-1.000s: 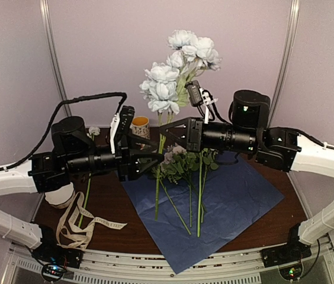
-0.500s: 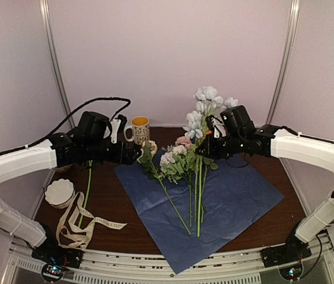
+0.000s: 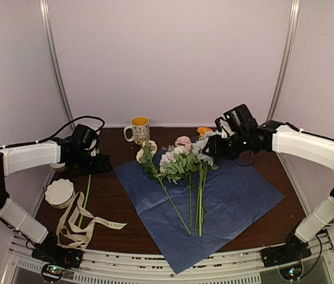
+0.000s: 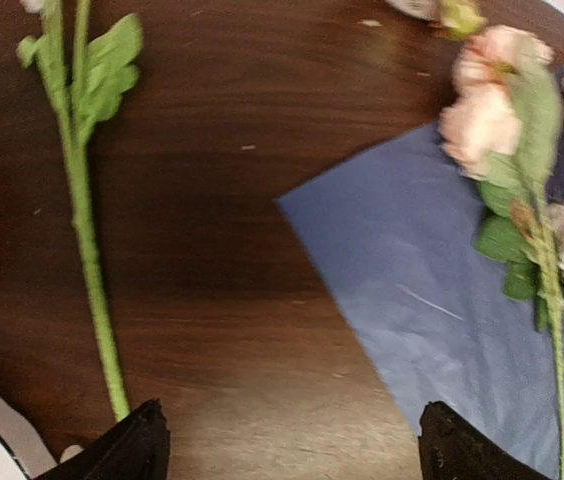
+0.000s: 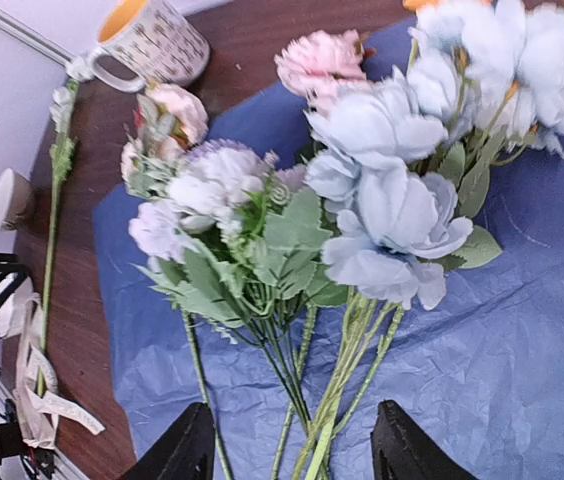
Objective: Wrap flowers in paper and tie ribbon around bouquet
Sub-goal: Place the fake flower on the flattened wrapping paper, then pick up the fake flower from the corner of the board.
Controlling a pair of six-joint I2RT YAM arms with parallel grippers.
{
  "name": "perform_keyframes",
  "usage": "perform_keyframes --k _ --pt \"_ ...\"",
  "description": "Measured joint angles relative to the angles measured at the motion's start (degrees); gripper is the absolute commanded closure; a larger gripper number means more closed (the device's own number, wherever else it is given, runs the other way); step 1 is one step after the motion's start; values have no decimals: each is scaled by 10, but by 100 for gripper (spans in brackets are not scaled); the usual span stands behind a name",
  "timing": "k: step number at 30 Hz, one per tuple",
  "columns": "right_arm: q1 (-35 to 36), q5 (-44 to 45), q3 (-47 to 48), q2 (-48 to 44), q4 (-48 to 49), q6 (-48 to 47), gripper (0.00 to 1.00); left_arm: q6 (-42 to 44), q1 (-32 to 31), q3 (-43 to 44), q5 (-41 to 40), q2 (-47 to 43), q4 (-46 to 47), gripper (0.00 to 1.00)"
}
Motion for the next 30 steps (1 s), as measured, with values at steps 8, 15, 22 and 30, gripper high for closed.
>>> perform_keyframes --k 8,15,22,30 --pt "28 21 -68 -137 10 0 49 3 141 56 -19 152 -35 20" --pt "50 33 -108 -140 -3 0 50 4 162 95 -19 222 -28 70" --pt "55 42 -113 -155 -4 5 50 -3 163 54 45 215 68 100" --pt "57 44 -113 -171 -5 6 50 -19 161 -27 68 122 92 100"
